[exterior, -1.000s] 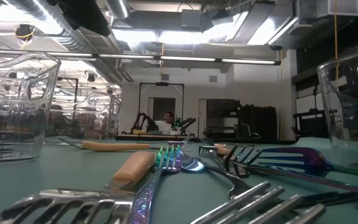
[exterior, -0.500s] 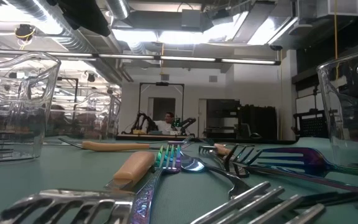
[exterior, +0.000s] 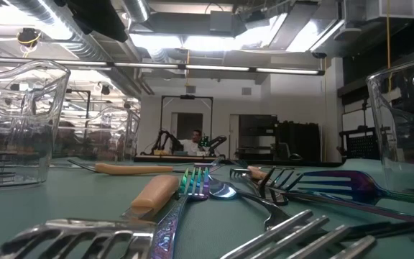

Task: Sort silverware by color (type)
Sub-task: Put the black fork into the bottom right transparent bin, then put the yellow fork into the bottom left transparent bin

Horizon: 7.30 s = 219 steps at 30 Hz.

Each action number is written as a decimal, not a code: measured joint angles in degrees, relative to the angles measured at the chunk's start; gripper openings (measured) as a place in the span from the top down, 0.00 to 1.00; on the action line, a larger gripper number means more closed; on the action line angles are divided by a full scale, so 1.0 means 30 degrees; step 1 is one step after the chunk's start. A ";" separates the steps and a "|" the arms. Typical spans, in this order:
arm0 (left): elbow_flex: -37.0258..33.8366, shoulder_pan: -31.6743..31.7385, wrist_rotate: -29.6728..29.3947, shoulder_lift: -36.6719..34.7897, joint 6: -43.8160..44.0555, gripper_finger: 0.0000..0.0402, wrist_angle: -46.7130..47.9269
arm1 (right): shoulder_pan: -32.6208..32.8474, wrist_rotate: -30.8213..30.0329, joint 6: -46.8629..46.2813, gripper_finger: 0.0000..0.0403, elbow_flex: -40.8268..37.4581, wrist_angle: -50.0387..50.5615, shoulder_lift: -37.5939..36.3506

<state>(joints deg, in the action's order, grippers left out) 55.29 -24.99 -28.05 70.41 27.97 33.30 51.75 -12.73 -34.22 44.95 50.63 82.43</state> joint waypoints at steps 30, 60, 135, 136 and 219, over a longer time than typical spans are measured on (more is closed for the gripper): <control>0.0000 0.0000 0.0000 0.0000 0.0000 0.72 -0.0001 | 0.0000 0.0131 0.0047 0.81 -0.0022 0.0193 0.0015; -0.0007 0.0000 0.0007 0.0000 -0.0007 0.72 -0.1491 | -0.0007 0.1784 0.0007 0.63 -0.0051 0.0182 0.0051; 1.3988 0.7868 0.8757 1.4642 -0.3030 0.72 0.9755 | -0.5639 -0.3031 0.9100 0.63 1.1723 0.6783 0.0000; 1.3988 0.7868 0.8757 1.4914 -0.3031 0.72 0.9755 | -0.5639 -0.3027 0.9100 0.63 1.1723 0.6709 0.0000; 1.9199 0.7725 0.8750 1.6801 -0.4042 0.89 1.4380 | -0.5632 -0.3016 0.9085 0.63 1.1708 0.6564 0.0015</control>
<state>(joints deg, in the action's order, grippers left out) 112.88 -1.82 -1.80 120.81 15.84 76.44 34.85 -21.78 -6.96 80.07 70.32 82.48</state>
